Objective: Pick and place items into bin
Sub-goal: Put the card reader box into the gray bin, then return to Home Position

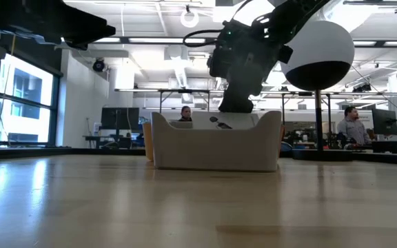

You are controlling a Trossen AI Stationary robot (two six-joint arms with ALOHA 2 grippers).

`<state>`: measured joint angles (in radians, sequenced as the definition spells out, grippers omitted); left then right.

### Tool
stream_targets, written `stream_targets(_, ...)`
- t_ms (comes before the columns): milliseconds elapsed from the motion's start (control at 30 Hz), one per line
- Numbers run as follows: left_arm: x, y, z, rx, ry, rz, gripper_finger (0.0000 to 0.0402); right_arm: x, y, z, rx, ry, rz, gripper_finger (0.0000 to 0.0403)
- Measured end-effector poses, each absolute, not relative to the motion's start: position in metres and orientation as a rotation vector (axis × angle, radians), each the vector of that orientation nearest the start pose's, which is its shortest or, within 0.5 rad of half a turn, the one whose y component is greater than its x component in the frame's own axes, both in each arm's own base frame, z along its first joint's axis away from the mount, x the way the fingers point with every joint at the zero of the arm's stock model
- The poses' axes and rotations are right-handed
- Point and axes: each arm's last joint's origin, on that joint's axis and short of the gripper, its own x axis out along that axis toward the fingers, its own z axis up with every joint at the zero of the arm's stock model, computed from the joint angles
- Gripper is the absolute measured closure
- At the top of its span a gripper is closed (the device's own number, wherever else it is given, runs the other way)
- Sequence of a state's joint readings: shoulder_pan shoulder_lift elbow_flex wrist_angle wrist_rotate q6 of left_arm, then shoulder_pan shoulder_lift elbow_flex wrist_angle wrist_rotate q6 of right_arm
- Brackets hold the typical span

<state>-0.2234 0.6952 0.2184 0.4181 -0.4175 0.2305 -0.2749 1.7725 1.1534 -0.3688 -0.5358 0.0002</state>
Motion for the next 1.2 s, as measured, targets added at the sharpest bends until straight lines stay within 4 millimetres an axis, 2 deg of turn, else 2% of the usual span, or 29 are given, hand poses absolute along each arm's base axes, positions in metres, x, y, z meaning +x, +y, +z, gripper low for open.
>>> stream_targets(200, 0.155, -0.023, 0.206, 0.255, 0.098, 0.185, 0.022, 0.351, -0.083, 0.195, 0.404, 0.907, 0.225, 0.0252)
stream_targets(467, 0.155, -0.023, 0.205, 0.265, 0.113, 0.183, 0.022, 0.362, -0.087, 0.22, 0.384, 0.851, 0.227, 0.02)
stream_targets(633, 0.154, -0.022, 0.2, 0.25, 0.157, 0.229, 0.022, 0.369, -0.089, 0.248, 0.331, 0.788, 0.241, 0.0183)
stream_targets(800, 0.154, -0.022, 0.202, 0.254, 0.145, 0.235, 0.022, 0.37, -0.089, 0.293, 0.276, 0.676, 0.241, 0.018)
stream_targets(967, 0.154, -0.021, 0.202, 0.301, 0.156, 0.248, 0.022, 0.348, -0.085, 0.336, 0.145, 0.598, 0.199, 0.019)
stream_targets(1067, 0.154, -0.021, 0.202, 0.277, 0.151, 0.252, 0.022, 0.323, -0.08, 0.358, 0.075, 0.554, 0.125, 0.0195)
stream_targets(1200, 0.154, -0.021, 0.203, 0.261, 0.139, 0.254, 0.022, 0.283, -0.071, 0.369, 0.028, 0.453, 0.057, 0.0198)
